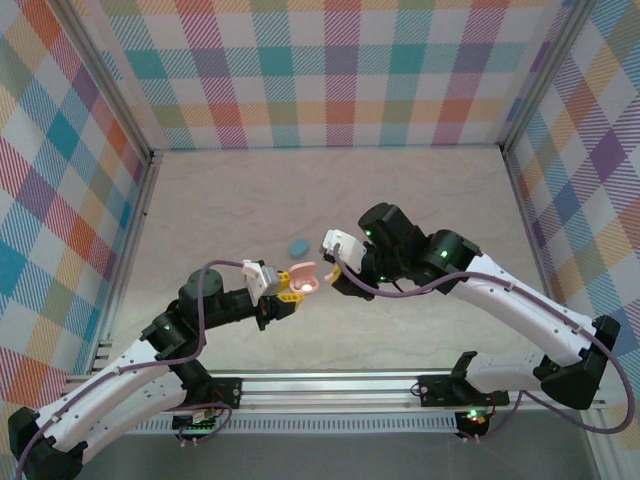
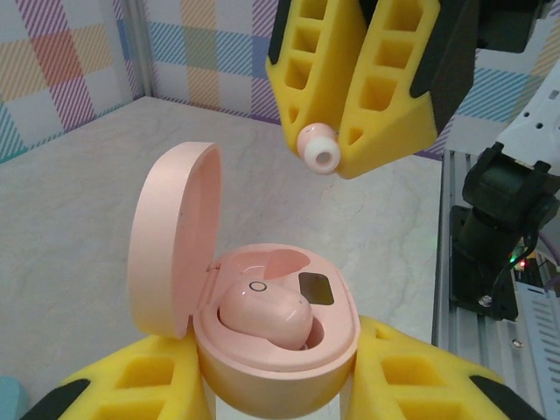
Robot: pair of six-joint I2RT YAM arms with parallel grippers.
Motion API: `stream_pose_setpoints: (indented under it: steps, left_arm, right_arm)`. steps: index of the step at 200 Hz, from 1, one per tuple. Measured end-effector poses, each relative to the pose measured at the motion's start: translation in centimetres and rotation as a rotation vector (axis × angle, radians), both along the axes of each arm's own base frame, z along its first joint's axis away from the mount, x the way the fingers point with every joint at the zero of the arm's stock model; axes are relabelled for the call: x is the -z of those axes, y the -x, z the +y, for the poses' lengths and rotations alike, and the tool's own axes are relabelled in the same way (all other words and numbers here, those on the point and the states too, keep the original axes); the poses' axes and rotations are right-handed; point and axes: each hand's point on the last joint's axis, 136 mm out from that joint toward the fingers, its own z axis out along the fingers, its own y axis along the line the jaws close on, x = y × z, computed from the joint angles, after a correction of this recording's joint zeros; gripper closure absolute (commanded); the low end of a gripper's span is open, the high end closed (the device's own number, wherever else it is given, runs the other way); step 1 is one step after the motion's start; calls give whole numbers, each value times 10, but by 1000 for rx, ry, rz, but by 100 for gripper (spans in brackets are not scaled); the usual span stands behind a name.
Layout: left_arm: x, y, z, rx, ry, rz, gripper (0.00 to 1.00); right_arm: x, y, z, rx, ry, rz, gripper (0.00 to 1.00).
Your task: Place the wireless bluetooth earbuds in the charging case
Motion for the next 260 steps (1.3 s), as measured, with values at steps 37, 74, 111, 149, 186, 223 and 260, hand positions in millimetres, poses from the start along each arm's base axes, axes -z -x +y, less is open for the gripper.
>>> stream_pose_setpoints:
  steps: [37,74,111,149,186,223,260]
  left_arm:
    - [-13,3,-2,21,41,-39,77]
    - [-8,0,-4,21,24,-27,77]
    - [2,-4,-8,21,-4,4,77]
    - [-4,-1,-10,44,7,-1,77]
    - [-10,5,-14,82,23,14,77]
    - [-10,10,-16,111,32,43,77]
    - [-10,11,-16,114,39,60,77]
  right_arm:
    - [2,2,4,-47,50,-60,81]
    - [0,3,7,-79,80,-97,82]
    - [1,6,8,-126,100,-142,82]
    - [0,10,11,-203,113,-215,82]
    - [1,9,9,-281,125,-319,81]
    - [-5,2,12,-333,135,-429,81]
    - [-5,1,11,-397,160,-499,81]
